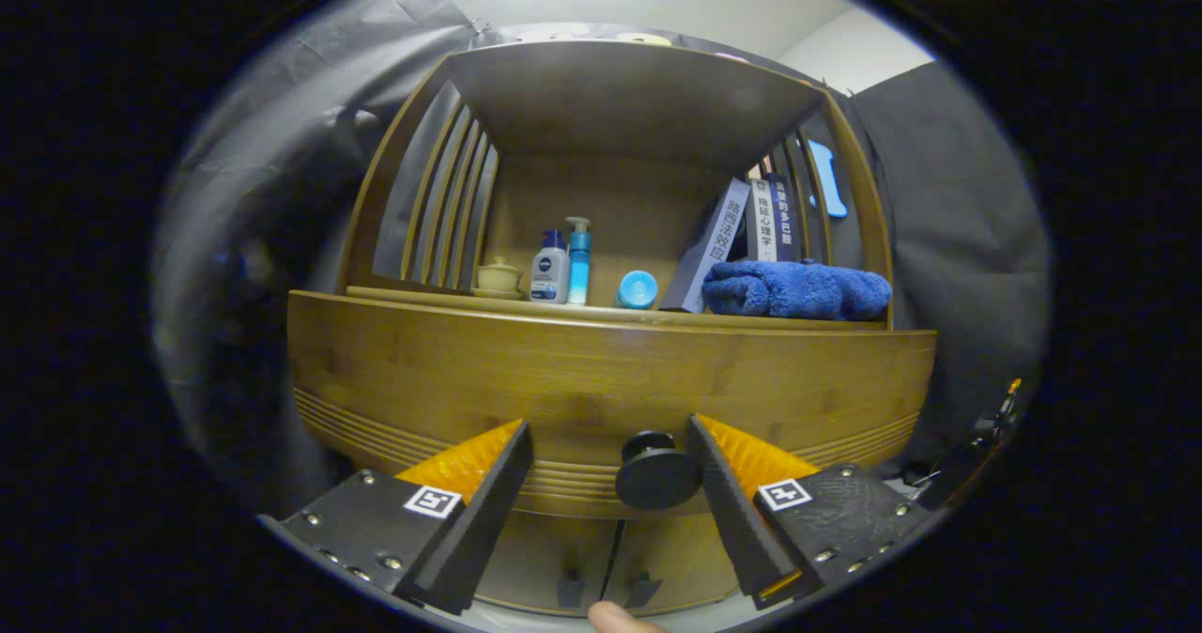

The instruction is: Pull open the drawer, take out the items inside it, and place them on the countertop above the cabinet.

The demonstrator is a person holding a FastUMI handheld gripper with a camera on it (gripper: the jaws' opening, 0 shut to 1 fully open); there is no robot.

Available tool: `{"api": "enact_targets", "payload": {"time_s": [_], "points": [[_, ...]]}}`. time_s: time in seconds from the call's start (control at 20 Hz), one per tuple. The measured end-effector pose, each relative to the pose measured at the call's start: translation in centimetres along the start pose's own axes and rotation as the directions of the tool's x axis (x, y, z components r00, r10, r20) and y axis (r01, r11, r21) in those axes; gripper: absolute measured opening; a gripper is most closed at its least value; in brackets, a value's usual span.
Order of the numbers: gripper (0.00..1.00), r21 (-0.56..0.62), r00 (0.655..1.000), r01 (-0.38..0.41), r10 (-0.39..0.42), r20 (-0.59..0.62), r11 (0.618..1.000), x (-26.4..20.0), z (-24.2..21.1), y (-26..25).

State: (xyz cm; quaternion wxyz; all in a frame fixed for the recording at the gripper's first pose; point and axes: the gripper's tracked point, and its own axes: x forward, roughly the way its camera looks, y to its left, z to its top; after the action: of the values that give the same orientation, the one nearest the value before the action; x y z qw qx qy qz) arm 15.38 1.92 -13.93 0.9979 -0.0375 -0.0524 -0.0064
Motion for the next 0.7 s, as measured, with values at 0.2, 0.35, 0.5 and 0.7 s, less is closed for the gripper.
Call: {"api": "enact_targets", "payload": {"time_s": [0.2,0.35,0.5,0.7], "points": [[0.99,0.001,1.000,-0.003,0.003,-0.004,1.000,1.9,0.2,-0.2],[0.99,0.006,1.000,-0.002,0.002,-0.005,1.000,2.7,0.1,-0.3],[0.99,0.010,1.000,0.002,-0.002,-0.015,1.000,3.1,0.0,-0.2],[0.99,0.016,0.999,0.008,-0.007,-0.054,1.000,3.2,-0.8,-0.4]]}}
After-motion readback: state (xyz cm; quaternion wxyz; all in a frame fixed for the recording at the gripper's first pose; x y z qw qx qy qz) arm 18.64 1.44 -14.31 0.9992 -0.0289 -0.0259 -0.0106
